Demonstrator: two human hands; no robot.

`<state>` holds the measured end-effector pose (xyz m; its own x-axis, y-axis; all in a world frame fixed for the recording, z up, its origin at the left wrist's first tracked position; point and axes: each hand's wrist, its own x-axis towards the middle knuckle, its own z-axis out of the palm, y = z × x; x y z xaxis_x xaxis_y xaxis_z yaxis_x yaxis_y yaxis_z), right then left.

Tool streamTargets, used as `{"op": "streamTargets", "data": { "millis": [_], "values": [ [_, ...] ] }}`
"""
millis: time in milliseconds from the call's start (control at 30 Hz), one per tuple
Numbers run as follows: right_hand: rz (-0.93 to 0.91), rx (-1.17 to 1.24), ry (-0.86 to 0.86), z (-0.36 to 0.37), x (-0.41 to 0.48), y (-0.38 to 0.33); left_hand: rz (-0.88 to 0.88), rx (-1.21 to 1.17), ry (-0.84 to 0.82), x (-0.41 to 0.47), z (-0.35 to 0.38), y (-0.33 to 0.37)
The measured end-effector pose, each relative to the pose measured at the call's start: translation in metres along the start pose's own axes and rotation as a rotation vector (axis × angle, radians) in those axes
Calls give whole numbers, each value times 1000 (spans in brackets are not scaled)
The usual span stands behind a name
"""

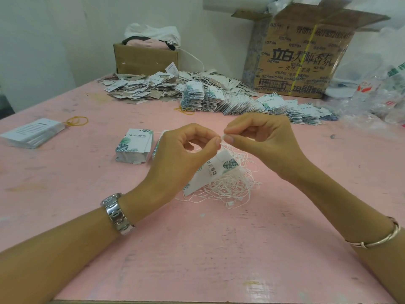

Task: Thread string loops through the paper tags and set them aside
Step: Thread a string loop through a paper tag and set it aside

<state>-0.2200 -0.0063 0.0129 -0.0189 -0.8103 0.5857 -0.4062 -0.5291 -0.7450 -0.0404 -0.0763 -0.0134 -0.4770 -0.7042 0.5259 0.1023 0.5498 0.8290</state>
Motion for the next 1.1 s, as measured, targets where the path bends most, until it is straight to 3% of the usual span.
{"op": "streamTargets", "data": {
  "millis": [500, 1100],
  "values": [
    [195, 243, 18, 6, -1, 2, 120, 129, -68, 0, -2, 0],
    [207, 223, 26, 12, -3, 0, 138, 125, -52, -2, 0, -2]
  ]
}}
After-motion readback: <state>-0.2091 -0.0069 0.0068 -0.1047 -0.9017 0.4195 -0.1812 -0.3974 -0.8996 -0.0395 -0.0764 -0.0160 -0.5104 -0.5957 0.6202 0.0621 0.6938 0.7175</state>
